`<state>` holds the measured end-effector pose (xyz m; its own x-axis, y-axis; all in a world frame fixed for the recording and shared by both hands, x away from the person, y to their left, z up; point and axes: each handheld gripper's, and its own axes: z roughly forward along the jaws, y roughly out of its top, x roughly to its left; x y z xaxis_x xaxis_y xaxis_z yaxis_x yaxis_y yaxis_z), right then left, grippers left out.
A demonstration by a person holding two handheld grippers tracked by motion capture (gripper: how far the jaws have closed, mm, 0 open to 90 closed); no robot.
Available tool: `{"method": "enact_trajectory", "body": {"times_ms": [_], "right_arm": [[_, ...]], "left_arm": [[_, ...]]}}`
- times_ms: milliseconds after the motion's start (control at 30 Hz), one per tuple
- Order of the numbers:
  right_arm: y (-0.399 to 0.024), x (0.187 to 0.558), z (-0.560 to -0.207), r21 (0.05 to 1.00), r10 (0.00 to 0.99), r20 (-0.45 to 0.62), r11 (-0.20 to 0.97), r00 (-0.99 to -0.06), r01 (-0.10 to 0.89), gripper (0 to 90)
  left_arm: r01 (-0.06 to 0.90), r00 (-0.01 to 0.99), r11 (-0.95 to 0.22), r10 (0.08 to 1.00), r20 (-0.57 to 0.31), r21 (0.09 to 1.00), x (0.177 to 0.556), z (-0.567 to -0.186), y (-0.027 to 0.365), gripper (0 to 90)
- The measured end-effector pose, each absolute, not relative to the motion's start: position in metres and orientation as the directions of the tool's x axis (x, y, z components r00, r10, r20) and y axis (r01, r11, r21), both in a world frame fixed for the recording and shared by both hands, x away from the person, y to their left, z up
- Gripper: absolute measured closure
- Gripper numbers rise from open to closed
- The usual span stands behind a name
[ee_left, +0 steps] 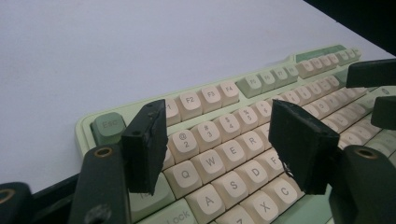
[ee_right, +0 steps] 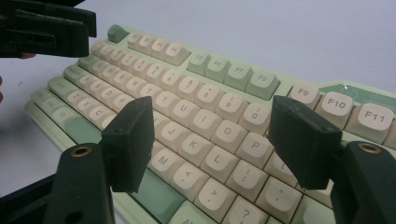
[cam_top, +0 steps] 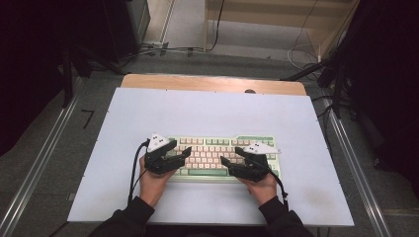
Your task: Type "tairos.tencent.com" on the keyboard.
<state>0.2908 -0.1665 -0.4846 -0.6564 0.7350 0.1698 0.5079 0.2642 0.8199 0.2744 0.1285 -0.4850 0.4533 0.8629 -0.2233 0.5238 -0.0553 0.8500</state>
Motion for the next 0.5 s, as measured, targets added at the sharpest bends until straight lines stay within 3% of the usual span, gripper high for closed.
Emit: {"method": "enact_trajectory", "body": {"times_ms": [100, 167, 233, 500], "right_arm": [[-0.166, 0.291, -0.485, 0.819, 0.735, 0.170, 0.265, -0.656, 0.509, 29.6], [-0.166, 0.291, -0.485, 0.817, 0.735, 0.170, 0.267, -0.656, 0.511, 29.6], [-0.166, 0.291, -0.485, 0.816, 0.736, 0.170, 0.268, -0.655, 0.512, 29.6], [-0.164, 0.290, -0.486, 0.814, 0.734, 0.170, 0.272, -0.658, 0.513, 29.6]], "left_arm": [[0.519, 0.480, -0.060, 0.846, -0.233, 0.853, 0.275, -0.485, 0.129, 55.8], [0.515, 0.509, -0.071, 0.828, -0.237, 0.854, 0.275, -0.485, 0.127, 75.9], [0.518, 0.531, -0.104, 0.817, -0.224, 0.849, 0.277, -0.486, 0.124, 88.8], [0.539, 0.541, -0.147, 0.816, -0.206, 0.830, 0.283, -0.489, 0.115, 90.0]]}}
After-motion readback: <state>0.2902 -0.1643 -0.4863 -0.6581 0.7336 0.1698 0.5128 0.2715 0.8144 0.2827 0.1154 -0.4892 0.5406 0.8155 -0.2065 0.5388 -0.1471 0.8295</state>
